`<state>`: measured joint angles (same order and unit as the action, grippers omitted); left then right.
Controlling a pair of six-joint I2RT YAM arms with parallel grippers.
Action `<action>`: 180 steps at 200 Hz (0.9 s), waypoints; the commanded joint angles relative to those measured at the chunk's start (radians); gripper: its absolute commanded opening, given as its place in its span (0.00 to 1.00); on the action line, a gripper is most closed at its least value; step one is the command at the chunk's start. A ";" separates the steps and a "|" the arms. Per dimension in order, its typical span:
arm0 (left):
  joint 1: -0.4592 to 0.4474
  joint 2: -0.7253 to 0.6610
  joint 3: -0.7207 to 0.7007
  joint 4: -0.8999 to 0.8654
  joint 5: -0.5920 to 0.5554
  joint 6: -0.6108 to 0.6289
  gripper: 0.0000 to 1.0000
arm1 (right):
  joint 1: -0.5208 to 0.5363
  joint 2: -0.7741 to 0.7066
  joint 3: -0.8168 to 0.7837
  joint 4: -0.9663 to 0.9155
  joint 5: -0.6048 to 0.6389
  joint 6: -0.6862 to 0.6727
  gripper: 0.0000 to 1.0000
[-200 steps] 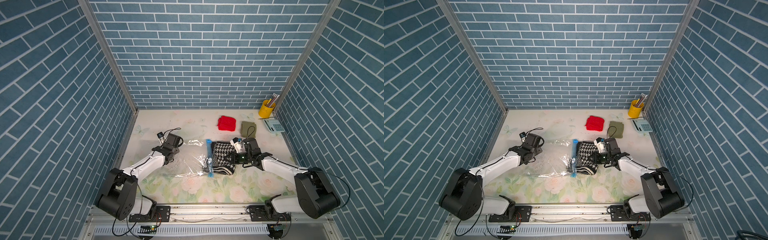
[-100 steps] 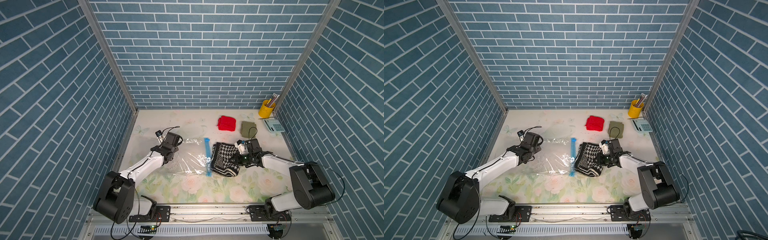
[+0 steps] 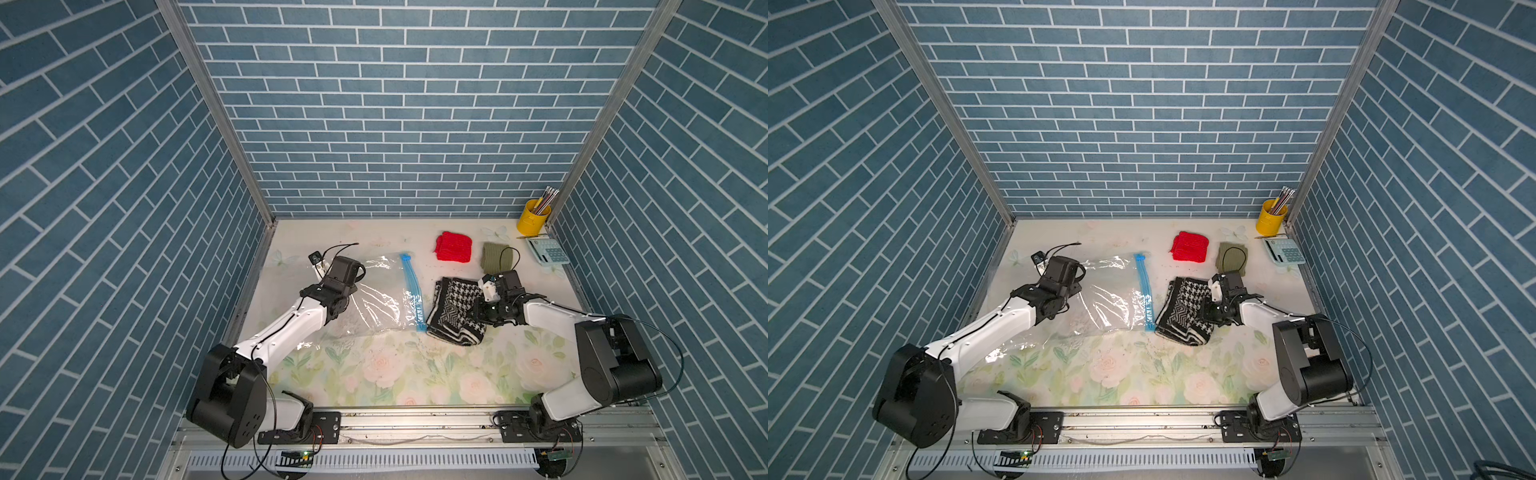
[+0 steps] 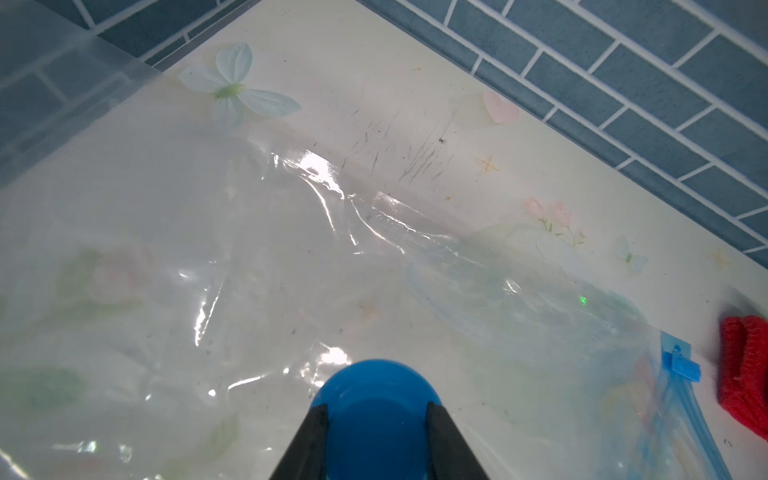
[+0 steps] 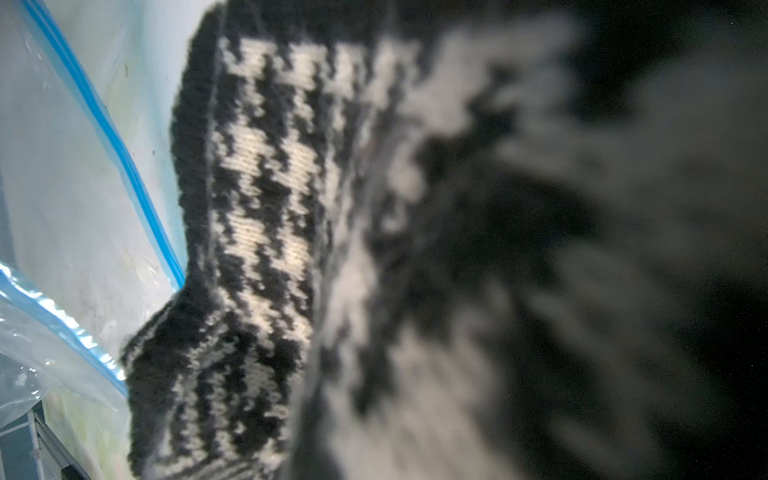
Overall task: Take the scarf out of the vacuum bag
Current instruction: Take out the scarf from the vacuum bag.
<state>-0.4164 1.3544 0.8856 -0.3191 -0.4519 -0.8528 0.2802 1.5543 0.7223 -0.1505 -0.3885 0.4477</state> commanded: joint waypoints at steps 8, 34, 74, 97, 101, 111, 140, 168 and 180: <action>0.007 -0.006 0.044 -0.021 -0.020 0.001 0.29 | -0.008 0.067 0.014 0.045 -0.010 -0.001 0.00; 0.007 -0.010 0.050 -0.028 -0.034 0.005 0.29 | -0.008 0.067 0.012 0.017 -0.007 -0.022 0.00; 0.006 -0.010 0.074 -0.041 -0.057 0.016 0.29 | -0.012 0.027 0.034 -0.078 0.069 -0.022 0.70; 0.006 -0.017 0.084 -0.048 -0.066 0.021 0.29 | -0.013 -0.068 0.063 -0.132 0.133 -0.017 0.99; 0.006 -0.019 0.084 -0.049 -0.068 0.022 0.29 | -0.012 -0.096 0.067 -0.138 0.145 -0.018 0.99; 0.006 -0.024 0.087 -0.054 -0.076 0.024 0.29 | -0.013 -0.177 0.071 -0.134 0.172 -0.020 0.99; 0.005 -0.040 0.088 -0.074 -0.101 0.029 0.29 | -0.012 -0.368 0.063 -0.055 0.078 -0.037 1.00; 0.005 -0.045 0.095 -0.098 -0.121 0.028 0.29 | -0.011 -0.367 0.006 0.100 -0.214 -0.003 0.61; 0.005 -0.054 0.090 -0.095 -0.118 0.025 0.29 | -0.012 -0.335 -0.035 0.160 -0.257 0.022 0.30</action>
<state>-0.4164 1.3289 0.9531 -0.3843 -0.5373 -0.8360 0.2684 1.1622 0.7597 -0.1074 -0.4461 0.4393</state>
